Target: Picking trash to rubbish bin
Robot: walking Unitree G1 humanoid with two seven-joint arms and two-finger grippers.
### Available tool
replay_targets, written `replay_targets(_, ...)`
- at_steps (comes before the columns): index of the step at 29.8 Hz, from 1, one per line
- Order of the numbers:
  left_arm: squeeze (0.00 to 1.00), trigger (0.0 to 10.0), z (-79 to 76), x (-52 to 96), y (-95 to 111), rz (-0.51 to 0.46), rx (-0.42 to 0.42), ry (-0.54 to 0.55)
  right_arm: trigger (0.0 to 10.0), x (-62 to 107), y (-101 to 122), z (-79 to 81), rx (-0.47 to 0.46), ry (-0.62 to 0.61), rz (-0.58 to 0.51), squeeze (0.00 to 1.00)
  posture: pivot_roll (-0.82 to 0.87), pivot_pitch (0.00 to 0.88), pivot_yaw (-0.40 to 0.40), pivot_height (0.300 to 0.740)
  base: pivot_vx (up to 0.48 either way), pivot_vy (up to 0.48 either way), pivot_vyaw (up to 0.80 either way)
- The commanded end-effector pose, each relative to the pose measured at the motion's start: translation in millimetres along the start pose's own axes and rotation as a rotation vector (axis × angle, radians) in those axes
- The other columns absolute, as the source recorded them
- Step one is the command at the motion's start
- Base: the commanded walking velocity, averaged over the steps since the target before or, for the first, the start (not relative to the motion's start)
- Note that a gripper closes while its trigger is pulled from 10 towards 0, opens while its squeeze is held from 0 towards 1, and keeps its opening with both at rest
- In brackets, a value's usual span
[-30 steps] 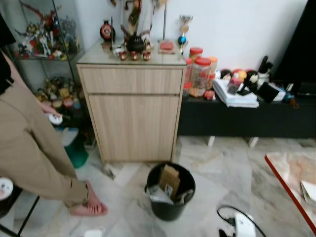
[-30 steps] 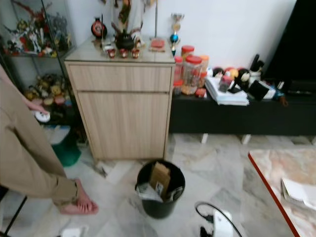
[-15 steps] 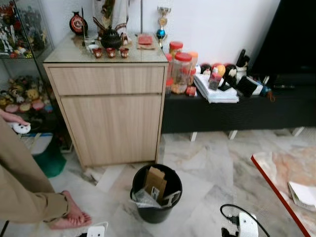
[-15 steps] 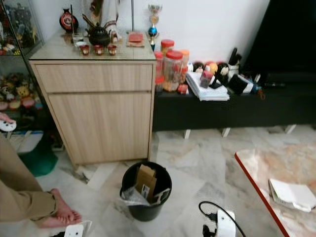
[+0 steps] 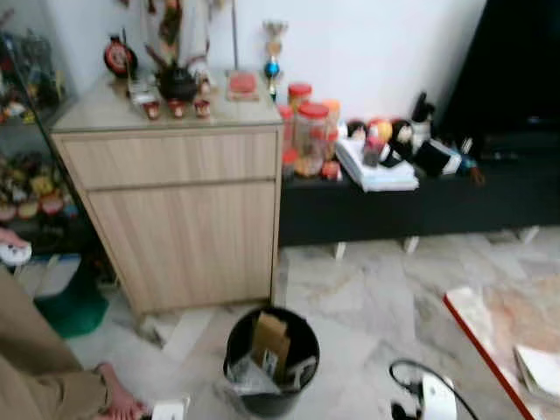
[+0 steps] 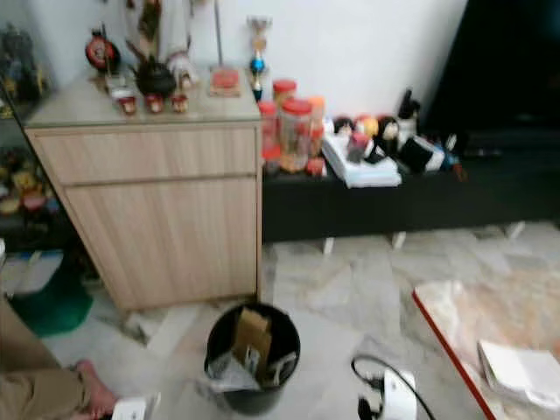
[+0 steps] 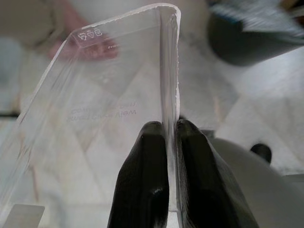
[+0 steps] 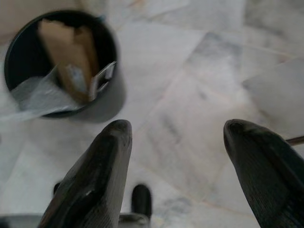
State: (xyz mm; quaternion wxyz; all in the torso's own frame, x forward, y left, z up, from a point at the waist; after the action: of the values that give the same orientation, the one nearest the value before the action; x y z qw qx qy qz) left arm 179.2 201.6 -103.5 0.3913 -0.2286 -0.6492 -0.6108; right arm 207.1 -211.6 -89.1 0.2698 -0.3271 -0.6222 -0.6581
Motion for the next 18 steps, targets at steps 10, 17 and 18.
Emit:
replay_targets(10,0.0,10.0,-3.9,0.2,-1.2,0.005,-0.005,-0.009,10.0,-0.1,3.1,-3.6,0.006,-0.003,-0.005,0.0,0.0,0.044,-0.082,0.74,0.284,0.0,0.0)
replay_targets(17,0.0,10.0,-4.2,0.0,-0.3,0.002,-0.007,-0.013,10.0,-0.1,2.8,-2.9,0.009,0.002,-0.004,0.0,0.0,0.038,-0.081,0.74,0.282,0.0,0.0)
replay_targets(18,0.0,10.0,-4.2,0.0,-0.2,0.002,-0.008,-0.013,10.0,-0.1,2.9,-3.0,0.009,0.002,-0.004,0.0,0.0,0.038,-0.081,0.74,0.281,0.0,0.0)
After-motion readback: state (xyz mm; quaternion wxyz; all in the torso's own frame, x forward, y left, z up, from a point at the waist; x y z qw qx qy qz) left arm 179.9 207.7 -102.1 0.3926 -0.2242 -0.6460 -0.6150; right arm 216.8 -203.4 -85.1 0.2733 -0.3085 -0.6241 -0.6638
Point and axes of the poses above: a point about 5 cm out from each wrist's last joint towards the gripper, its own x axis pointing back from the gripper into the wrist, its own y axis along the axis of the wrist's last joint, z = x × y, the point moved 2 cm from there along -x, pointing out of the wrist towards the gripper, and after that the axes turned 7 degrees about x, right-handed, at the moved point
